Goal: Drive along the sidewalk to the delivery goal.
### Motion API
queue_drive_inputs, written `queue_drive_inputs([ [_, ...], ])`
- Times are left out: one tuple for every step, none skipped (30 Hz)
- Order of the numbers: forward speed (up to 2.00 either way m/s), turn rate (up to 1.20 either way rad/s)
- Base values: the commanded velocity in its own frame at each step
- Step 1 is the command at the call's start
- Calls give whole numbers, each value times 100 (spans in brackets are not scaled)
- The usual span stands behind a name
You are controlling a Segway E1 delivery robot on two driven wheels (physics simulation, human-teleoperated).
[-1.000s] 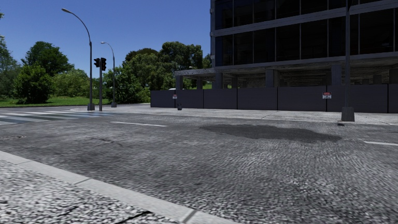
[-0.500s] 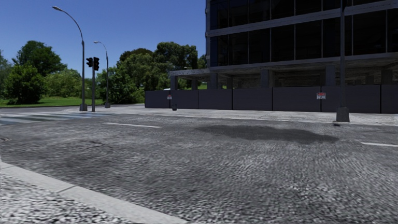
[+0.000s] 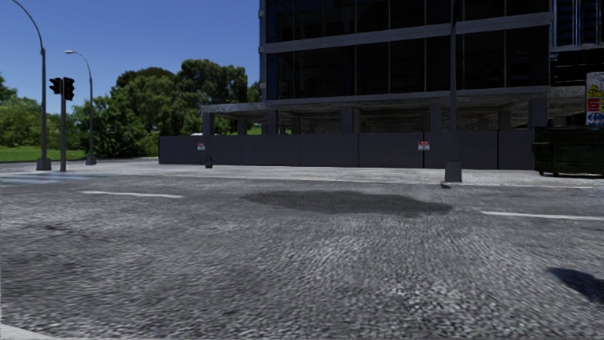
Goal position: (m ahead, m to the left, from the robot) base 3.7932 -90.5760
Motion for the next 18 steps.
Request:
queue_drive_inputs([
  [37,-72],
  [37,-72],
  [40,-72],
  [40,-72],
  [45,-72],
  [47,-72],
  [48,-72],
  [54,-72],
  [54,-72],
  [58,-72],
  [61,-72],
  [62,-72],
  [62,-72],
  [62,-72],
  [62,-72],
  [62,-72],
  [62,-72],
  [62,-72],
])
